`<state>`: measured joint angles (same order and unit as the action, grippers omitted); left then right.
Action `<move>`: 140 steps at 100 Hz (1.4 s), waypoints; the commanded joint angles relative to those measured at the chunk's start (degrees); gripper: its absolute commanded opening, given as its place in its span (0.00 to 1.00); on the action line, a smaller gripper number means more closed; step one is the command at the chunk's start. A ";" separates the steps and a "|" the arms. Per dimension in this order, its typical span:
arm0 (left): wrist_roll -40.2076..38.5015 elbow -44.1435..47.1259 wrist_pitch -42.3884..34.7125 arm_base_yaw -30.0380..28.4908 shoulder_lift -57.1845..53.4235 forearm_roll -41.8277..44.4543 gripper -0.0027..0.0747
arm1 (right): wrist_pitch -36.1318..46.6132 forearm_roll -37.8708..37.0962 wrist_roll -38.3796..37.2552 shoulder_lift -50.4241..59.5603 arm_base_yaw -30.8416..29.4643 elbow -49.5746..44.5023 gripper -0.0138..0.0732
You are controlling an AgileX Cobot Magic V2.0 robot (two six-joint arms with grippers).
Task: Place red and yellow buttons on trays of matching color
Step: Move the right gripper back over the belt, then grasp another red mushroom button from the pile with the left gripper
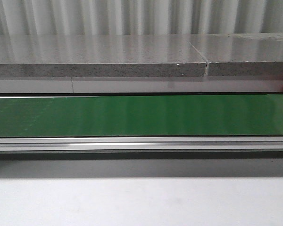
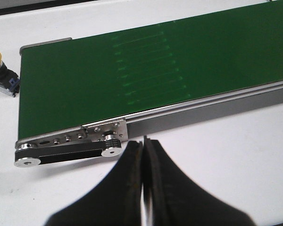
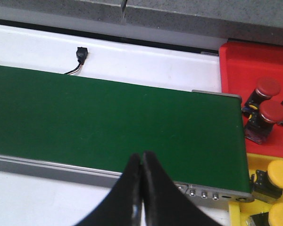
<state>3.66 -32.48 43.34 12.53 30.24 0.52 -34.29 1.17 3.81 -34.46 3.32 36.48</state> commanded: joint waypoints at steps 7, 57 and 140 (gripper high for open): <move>-0.63 -1.60 -3.34 0.46 0.07 -0.52 0.01 | 1.90 -0.52 0.46 5.16 -0.09 -0.34 0.08; -12.96 -8.59 -2.78 0.32 7.92 2.67 0.01 | -2.93 -0.52 0.46 6.96 -0.09 -1.12 0.08; -19.50 -26.60 2.36 -12.28 38.11 2.52 0.72 | -2.98 -0.52 0.46 6.96 -0.09 -1.12 0.08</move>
<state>-15.43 -56.36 47.54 4.08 67.47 4.49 -40.90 1.17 3.81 -27.49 3.32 33.99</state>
